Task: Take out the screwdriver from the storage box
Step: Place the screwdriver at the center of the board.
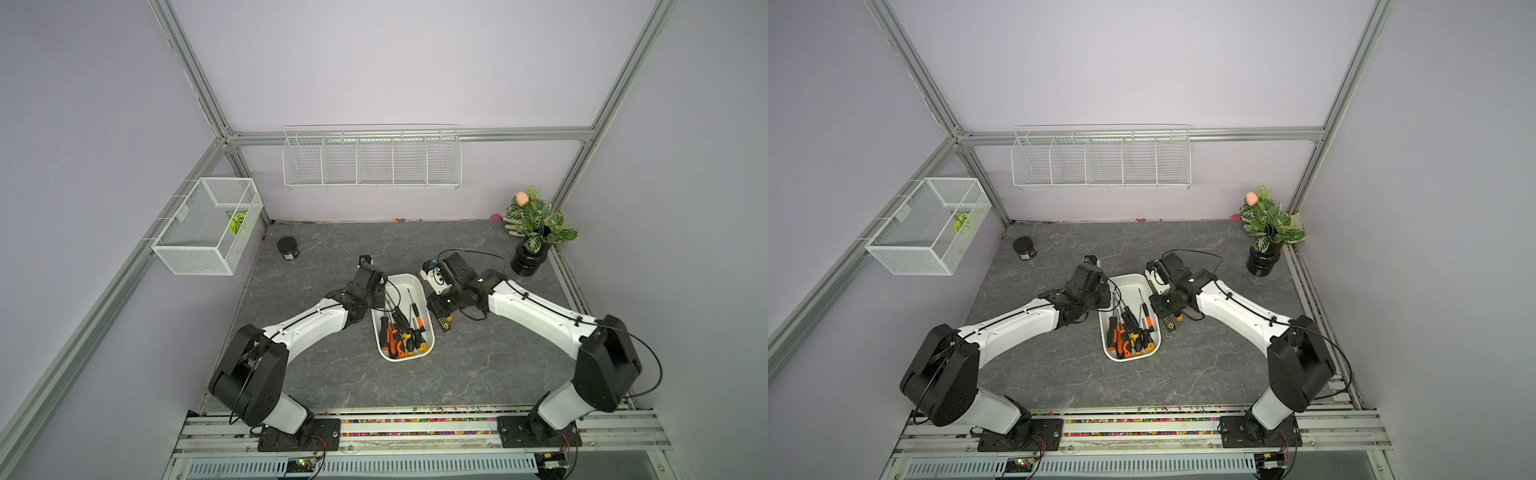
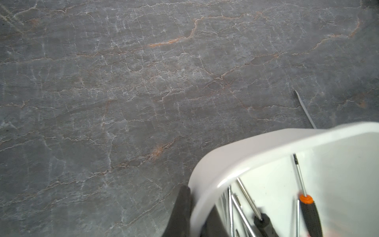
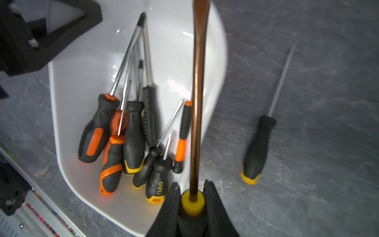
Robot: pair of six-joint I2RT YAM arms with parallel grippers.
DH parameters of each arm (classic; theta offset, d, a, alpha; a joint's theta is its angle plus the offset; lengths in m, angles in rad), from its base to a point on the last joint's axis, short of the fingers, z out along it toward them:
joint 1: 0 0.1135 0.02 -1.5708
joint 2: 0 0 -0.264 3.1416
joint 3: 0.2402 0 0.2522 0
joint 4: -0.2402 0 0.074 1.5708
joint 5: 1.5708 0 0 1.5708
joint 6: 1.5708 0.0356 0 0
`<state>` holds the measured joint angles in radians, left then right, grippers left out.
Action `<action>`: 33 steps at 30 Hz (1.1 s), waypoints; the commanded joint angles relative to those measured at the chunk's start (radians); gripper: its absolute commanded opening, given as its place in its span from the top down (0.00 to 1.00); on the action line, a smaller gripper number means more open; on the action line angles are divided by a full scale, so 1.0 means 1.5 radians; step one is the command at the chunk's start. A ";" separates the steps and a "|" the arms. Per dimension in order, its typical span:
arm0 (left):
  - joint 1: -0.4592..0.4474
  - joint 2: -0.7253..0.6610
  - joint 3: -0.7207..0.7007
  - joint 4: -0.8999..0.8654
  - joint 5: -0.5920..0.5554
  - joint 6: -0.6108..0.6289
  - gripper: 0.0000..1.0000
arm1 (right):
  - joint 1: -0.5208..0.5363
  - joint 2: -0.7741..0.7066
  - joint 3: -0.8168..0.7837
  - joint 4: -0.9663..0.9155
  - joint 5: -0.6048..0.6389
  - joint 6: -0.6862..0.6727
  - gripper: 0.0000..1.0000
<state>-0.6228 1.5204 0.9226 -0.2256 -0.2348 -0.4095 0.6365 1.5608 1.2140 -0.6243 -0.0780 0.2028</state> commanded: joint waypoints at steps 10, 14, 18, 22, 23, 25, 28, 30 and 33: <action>-0.001 -0.012 0.002 0.023 0.012 -0.005 1.00 | -0.160 0.029 -0.065 0.045 0.024 -0.035 1.00; 0.000 -0.011 0.003 0.021 0.014 -0.004 1.00 | -0.178 0.081 -0.042 0.061 0.023 -0.043 1.00; 0.000 -0.009 0.003 0.021 0.013 -0.004 1.00 | -0.183 0.133 -0.012 0.068 0.019 -0.044 1.00; -0.001 -0.007 0.004 0.021 0.016 -0.003 1.00 | -0.183 0.179 0.014 0.077 0.006 -0.037 1.00; 0.000 -0.007 0.004 0.020 0.016 -0.002 1.00 | -0.183 0.187 0.019 0.080 0.001 -0.034 1.00; 0.000 -0.005 0.005 0.020 0.016 -0.002 1.00 | -0.183 0.200 0.026 0.082 -0.008 -0.028 1.00; 0.000 -0.001 0.008 0.020 0.016 -0.001 1.00 | -0.183 0.215 0.027 0.089 -0.015 -0.020 1.00; 0.000 0.002 0.009 0.021 0.017 0.000 1.00 | -0.183 0.222 0.025 0.094 -0.021 -0.015 1.00; 0.000 0.007 0.011 0.022 0.019 -0.001 1.00 | -0.183 0.228 0.020 0.103 -0.035 -0.008 1.00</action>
<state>-0.6224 1.5253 0.9226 -0.2245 -0.2302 -0.4099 0.3656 1.8900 1.2366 -0.4931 -0.0986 0.1688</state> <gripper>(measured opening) 0.096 0.201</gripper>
